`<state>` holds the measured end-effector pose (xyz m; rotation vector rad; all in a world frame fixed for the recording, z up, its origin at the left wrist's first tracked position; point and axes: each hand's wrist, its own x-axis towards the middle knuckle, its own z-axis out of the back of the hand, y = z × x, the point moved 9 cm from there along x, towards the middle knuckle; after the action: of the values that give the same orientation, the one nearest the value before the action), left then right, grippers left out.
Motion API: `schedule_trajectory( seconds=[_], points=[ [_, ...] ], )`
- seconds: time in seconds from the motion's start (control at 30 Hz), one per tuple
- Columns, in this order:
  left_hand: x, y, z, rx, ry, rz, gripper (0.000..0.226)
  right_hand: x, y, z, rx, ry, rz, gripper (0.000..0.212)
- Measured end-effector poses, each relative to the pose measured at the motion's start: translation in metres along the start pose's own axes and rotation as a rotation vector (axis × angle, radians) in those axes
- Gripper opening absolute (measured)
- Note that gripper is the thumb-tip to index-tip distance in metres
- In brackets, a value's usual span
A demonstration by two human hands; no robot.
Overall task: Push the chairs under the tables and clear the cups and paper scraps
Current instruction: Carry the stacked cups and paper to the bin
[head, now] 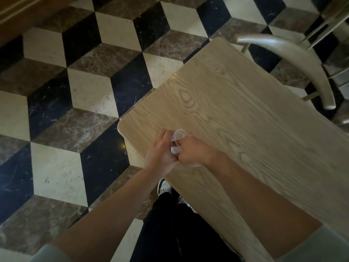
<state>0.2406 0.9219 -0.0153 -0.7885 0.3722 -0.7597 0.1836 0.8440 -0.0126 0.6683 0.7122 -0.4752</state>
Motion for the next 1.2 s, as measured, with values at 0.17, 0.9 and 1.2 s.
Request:
schedule_trajectory(
  seconds=[0.17,0.9,1.2],
  points=[
    [0.003,0.004,-0.02,-0.02,0.068,0.073,0.052,-0.012,-0.003,0.005,-0.01,-0.016,0.107,0.038],
    [0.026,-0.089,-0.094,-0.14,0.22,-0.097,0.06,-0.079,-0.141,0.01,1.067,-0.523,0.05,0.076],
    [0.052,-0.034,0.027,0.042,0.202,0.031,0.057,-0.005,-0.021,0.037,1.06,-0.44,-0.019,0.034]
  ],
)
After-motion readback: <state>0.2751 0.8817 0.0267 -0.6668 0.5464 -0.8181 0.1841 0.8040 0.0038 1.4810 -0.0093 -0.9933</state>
